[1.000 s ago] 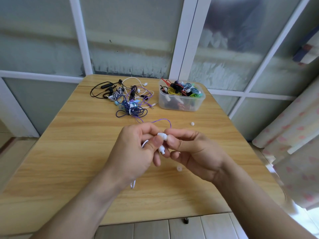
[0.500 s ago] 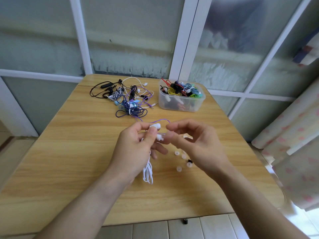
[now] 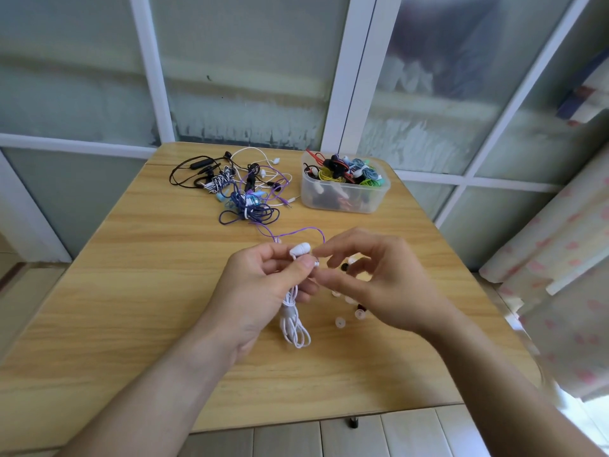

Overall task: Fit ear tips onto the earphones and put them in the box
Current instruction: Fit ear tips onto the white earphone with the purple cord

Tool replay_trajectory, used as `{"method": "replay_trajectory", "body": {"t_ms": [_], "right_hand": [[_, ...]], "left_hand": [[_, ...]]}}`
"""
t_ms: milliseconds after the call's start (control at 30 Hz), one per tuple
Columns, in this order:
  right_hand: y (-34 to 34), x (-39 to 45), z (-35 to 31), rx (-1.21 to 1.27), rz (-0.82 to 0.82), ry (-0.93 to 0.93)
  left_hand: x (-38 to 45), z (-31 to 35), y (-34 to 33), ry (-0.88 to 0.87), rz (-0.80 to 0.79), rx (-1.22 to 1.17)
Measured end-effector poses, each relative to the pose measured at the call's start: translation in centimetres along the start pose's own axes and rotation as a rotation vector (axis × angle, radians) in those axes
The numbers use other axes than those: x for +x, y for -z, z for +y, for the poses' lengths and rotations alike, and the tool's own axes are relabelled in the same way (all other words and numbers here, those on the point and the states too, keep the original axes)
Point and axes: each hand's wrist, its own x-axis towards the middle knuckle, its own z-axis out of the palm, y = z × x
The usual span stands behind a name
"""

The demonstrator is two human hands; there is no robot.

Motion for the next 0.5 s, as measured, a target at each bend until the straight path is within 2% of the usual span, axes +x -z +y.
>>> {"method": "replay_trajectory", "body": {"t_ms": [67,167,233,333,500], "right_hand": [[1.1,0.5,1.0,-0.013,0.093,-0.099],[2.7,1.3,3.6,-0.388,0.234,-0.247],[3.1,1.6,4.7,-0.486,0.187,-0.313],[2.8,1.9,5.5,-0.543,0.07,-0.306],[2.1,2.7,5.7,-0.573,0.062,-0.266]], "left_hand": [[0.1,0.0,0.1,0.017,0.0,-0.015],[0.1,0.1,0.1,0.038,-0.012,-0.054],[0.2,0.1,0.1,0.033,-0.003,-0.052],[0.4,0.0,0.1,0.009,0.019,-0.032],[0.5,-0.1,0.1,-0.026,0.01,-0.016]]}}
